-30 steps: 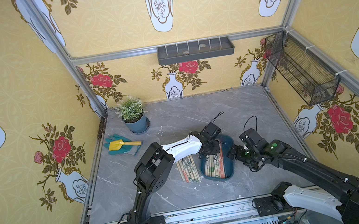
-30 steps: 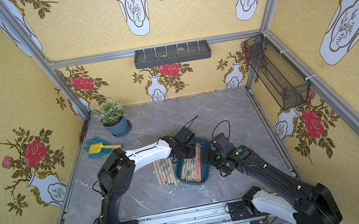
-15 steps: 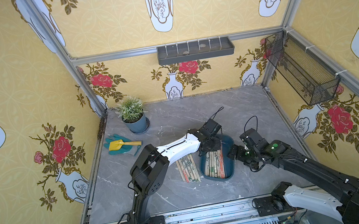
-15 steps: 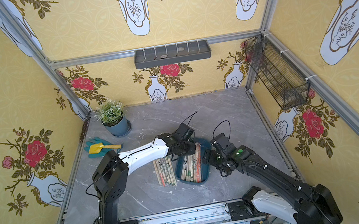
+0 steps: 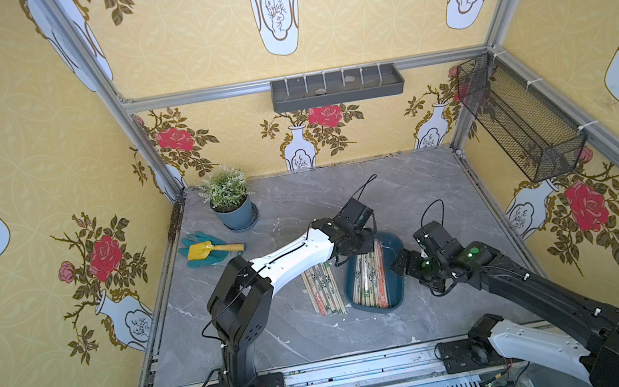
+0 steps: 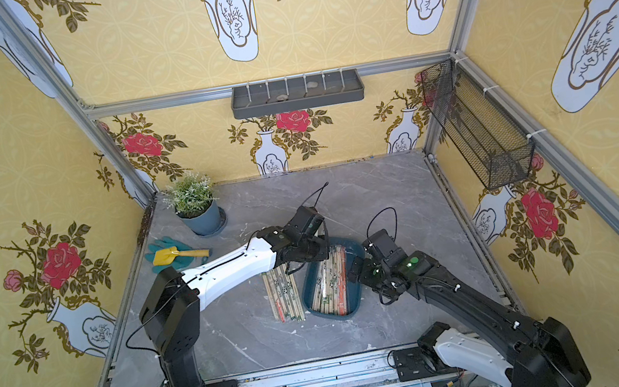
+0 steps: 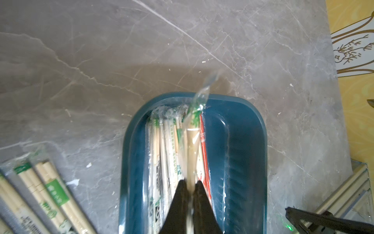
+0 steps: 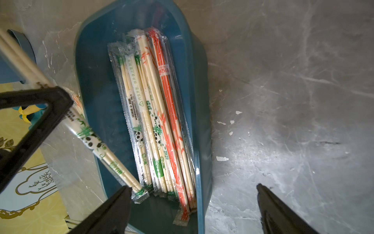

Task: Take the paired disposable chopsticks out of the storage box
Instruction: Pick up the paired disposable chopsticks from the storage box, then place the paired disposable chopsticks at the center of the board.

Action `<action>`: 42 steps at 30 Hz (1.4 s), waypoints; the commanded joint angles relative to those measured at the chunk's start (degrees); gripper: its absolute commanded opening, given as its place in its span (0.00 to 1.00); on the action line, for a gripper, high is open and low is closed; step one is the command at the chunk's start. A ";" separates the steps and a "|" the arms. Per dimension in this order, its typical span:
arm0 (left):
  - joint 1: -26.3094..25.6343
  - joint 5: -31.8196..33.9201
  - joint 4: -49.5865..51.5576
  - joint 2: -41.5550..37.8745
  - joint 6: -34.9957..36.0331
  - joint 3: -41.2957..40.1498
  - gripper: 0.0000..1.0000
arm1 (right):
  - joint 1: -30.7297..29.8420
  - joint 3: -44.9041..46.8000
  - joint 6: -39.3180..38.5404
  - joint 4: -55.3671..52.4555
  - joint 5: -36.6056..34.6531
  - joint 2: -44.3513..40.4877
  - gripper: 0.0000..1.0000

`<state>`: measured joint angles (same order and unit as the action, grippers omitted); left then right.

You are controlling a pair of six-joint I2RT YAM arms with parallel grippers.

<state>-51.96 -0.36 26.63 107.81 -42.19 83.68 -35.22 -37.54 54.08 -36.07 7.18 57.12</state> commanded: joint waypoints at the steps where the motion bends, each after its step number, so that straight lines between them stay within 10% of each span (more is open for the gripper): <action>1: 1.76 1.22 -0.40 -3.56 0.58 -3.03 0.00 | -0.02 -0.93 -0.58 0.56 0.27 0.45 0.98; 19: 17.61 3.73 -0.08 -25.62 -0.60 -32.71 0.00 | -5.81 -9.30 -2.06 3.64 1.22 7.59 0.97; 42: 23.13 -2.67 -12.35 -15.45 -2.52 -36.12 0.06 | -9.86 -8.01 2.26 3.42 -2.05 7.61 0.97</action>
<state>-28.88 -2.28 15.66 91.55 -44.64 47.40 -44.99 -45.71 55.68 -32.69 6.55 65.12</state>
